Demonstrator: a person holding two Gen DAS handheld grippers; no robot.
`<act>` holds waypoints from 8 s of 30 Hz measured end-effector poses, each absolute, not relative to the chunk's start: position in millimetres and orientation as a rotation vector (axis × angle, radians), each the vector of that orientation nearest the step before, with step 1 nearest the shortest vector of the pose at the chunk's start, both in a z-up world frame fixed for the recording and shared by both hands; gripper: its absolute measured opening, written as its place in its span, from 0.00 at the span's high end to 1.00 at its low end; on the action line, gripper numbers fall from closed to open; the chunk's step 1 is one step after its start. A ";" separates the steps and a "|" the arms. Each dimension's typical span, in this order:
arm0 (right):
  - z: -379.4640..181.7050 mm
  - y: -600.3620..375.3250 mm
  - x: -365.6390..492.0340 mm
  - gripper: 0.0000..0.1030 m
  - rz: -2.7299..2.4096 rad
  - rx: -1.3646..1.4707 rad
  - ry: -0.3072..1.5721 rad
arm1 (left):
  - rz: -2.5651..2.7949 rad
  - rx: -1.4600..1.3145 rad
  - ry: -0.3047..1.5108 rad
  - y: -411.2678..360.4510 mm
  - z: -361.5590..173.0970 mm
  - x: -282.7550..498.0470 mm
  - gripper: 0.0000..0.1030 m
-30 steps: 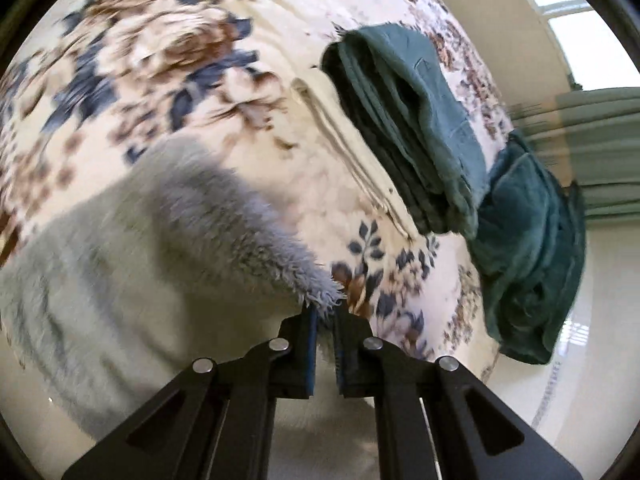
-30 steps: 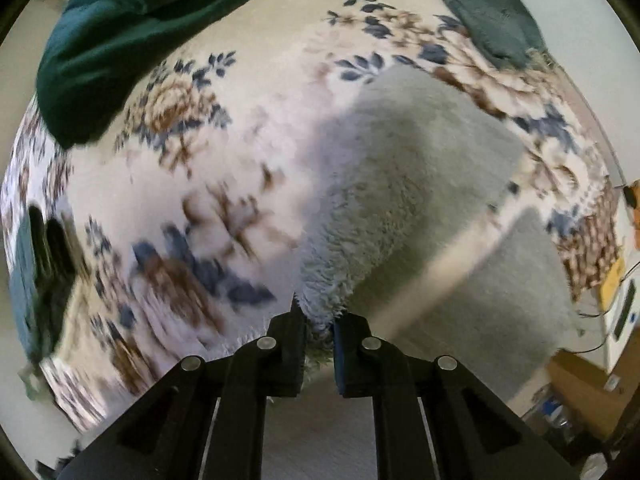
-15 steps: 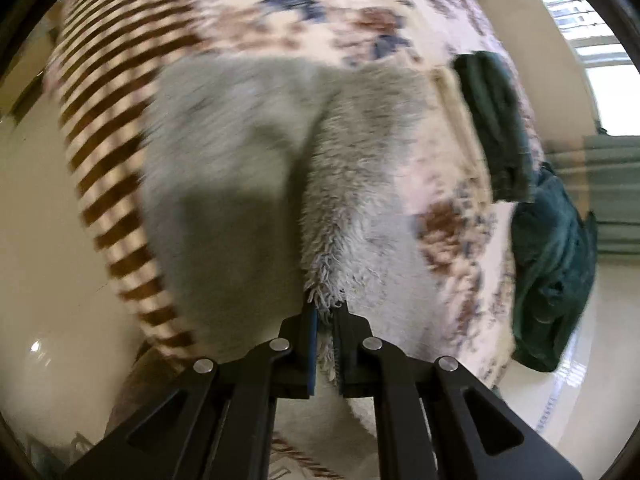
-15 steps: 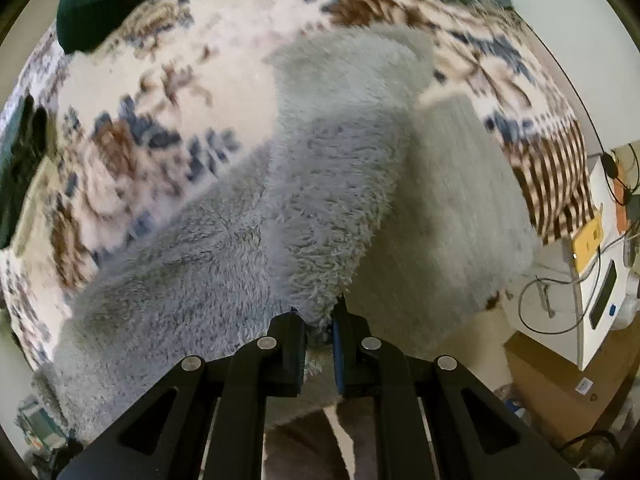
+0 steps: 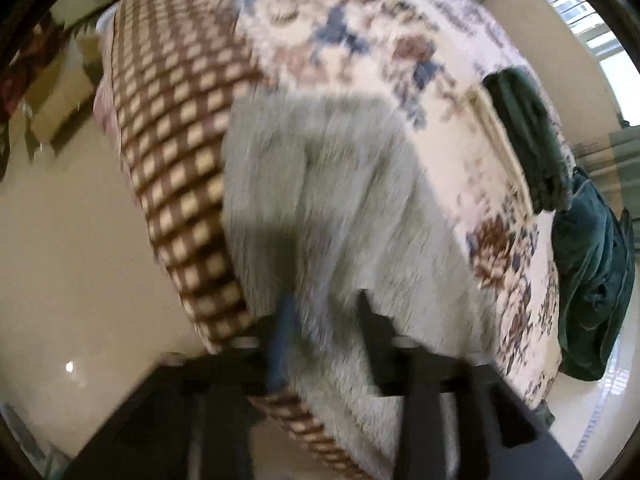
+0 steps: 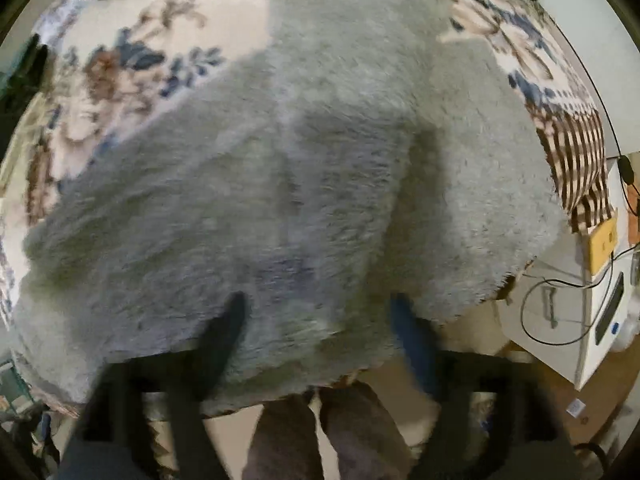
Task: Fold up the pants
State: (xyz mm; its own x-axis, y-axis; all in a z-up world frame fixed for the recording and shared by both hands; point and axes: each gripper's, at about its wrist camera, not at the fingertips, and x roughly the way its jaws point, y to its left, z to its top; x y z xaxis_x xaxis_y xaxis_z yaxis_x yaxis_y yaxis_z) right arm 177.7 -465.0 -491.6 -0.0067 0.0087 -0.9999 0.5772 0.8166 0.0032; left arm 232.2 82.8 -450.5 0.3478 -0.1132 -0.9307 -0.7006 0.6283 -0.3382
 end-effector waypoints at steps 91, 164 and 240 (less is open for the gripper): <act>-552.4 -568.6 108.1 0.85 -0.669 1.113 1.131 | 0.310 -0.842 1.456 -66.1 -547.4 238.4 0.87; -527.3 -621.4 38.7 0.56 -0.811 1.291 1.161 | 0.110 -0.535 1.505 -70.1 -482.4 251.3 0.16; -505.6 -193.9 471.5 0.92 -0.017 0.457 1.670 | 0.165 -0.395 1.466 143.5 -529.1 377.8 0.26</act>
